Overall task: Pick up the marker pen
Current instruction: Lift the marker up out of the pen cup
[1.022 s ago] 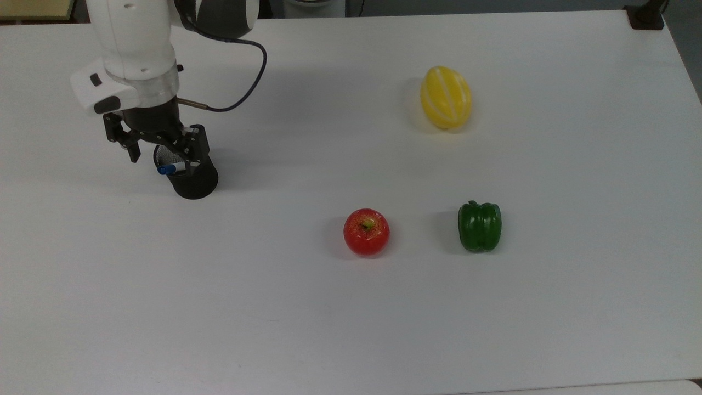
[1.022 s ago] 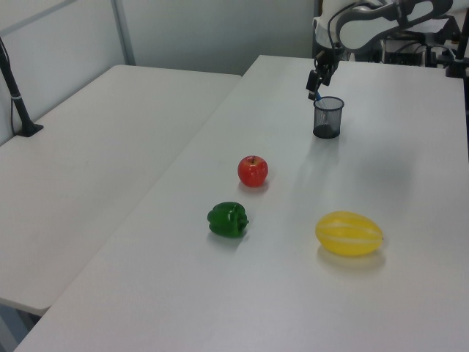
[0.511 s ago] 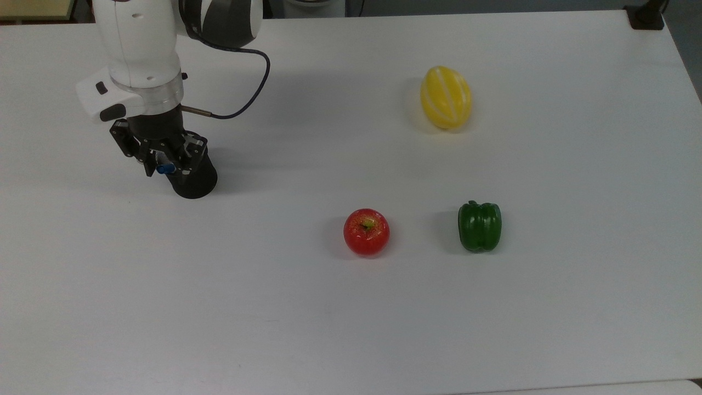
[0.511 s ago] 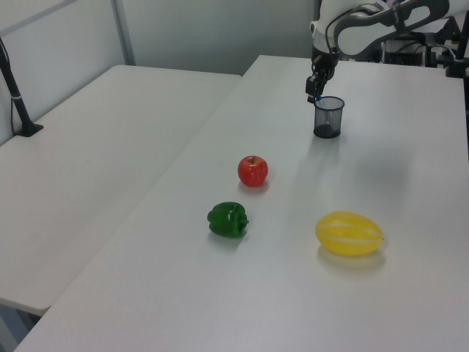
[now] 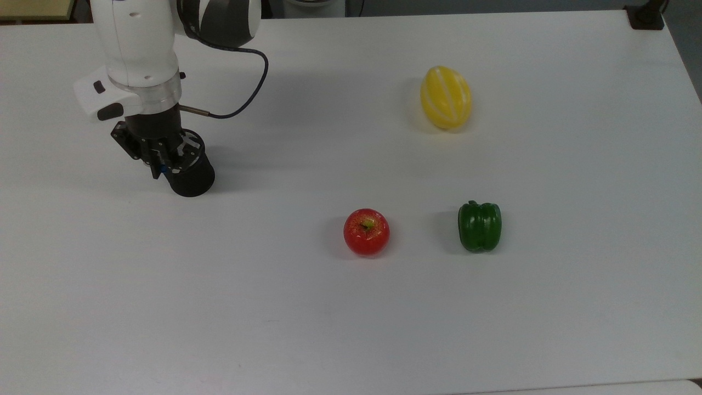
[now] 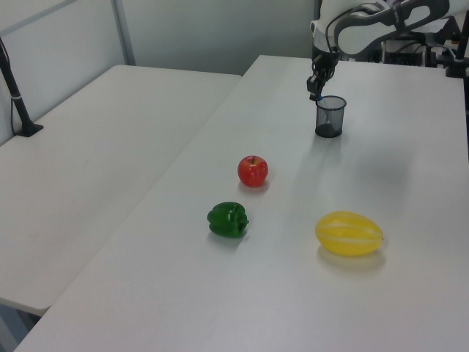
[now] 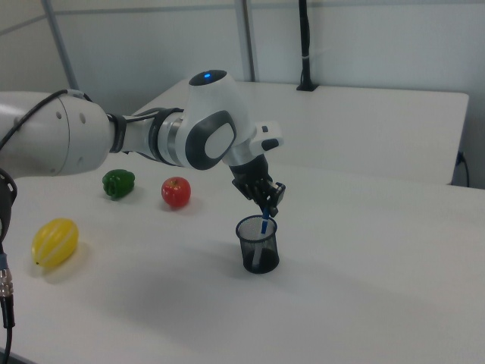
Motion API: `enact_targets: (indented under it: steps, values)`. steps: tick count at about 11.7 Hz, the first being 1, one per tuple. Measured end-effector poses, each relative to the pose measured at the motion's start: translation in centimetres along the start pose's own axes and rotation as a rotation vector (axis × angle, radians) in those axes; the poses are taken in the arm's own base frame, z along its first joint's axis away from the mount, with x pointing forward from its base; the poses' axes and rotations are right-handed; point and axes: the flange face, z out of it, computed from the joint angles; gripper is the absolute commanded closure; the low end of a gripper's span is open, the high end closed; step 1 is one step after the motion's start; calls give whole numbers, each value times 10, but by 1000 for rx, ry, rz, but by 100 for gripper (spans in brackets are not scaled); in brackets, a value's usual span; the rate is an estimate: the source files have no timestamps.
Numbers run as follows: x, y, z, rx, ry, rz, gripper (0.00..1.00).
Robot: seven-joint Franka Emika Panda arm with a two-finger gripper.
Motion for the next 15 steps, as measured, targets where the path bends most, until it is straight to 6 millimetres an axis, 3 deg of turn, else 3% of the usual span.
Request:
enact_targets:
  steps: [5,8,10,15]
  values:
    - [1,2,-5,-2,8,3,94]
    - [5,4,-19,-4,31,6,94]
    - [8,7,-39,-8,62,10,94]
    - [16,15,-126,-23,192,22,94]
